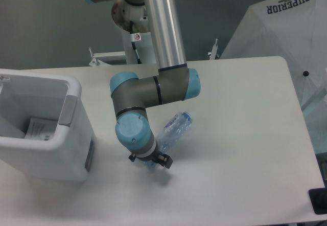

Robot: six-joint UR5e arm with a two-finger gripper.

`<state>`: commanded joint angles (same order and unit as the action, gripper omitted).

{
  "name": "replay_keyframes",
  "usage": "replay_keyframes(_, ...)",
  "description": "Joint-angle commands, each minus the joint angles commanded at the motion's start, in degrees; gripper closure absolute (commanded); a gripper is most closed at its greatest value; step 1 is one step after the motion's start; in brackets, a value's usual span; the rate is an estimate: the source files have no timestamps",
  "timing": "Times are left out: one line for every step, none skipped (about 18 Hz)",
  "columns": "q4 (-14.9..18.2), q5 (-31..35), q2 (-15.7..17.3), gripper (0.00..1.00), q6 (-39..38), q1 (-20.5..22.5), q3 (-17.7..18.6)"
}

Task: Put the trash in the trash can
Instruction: 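Lower the gripper and close it around the water bottle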

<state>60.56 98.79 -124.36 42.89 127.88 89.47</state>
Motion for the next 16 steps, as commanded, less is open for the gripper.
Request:
replay_keyframes(-0.1, -0.1, 0.1, 0.42, -0.1, 0.0, -0.1)
replay_keyframes(-0.1, -0.1, 0.0, 0.52, -0.3, 0.0, -0.3)
replay_keyframes(-0.1, -0.1, 0.0, 0.58, -0.3, 0.0, -0.4)
replay_keyframes(-0.1, -0.2, 0.0, 0.61, -0.2, 0.0, -0.4)
replay_keyframes(-0.1, -0.3, -0.1, 0.61, -0.3, 0.0, -0.6)
replay_keyframes(-0.1, -0.4, 0.0, 0.63, -0.2, 0.0, -1.1)
replay_keyframes(-0.1, -0.5, 0.0, 0.63, -0.2, 0.0, -1.4)
replay_keyframes(-0.1, -0.6, 0.0, 0.63, -0.2, 0.0, -1.8)
replay_keyframes(-0.1, -0.7, 0.0, 0.63, -0.3, 0.0, -2.0)
replay_keyframes(-0.1, -0.7, 0.0, 0.63, -0.3, 0.0, -2.4)
replay_keyframes(-0.1, -0.8, 0.3, 0.63, -0.4, 0.0, -2.7)
replay_keyframes(-0.2, -1.1, 0.6, 0.63, -0.4, 0.1, -3.4)
replay_keyframes(-0.2, -1.9, 1.2, 0.63, -0.5, 0.3, -4.2)
replay_keyframes(-0.2, -3.5, 1.9, 0.63, -0.7, 0.4, -5.4)
replay_keyframes(-0.3, -5.4, 2.4, 0.63, -0.9, 0.6, -6.5)
replay_keyframes(-0.3, -7.1, 2.7, 0.63, -1.1, 0.9, -7.5)
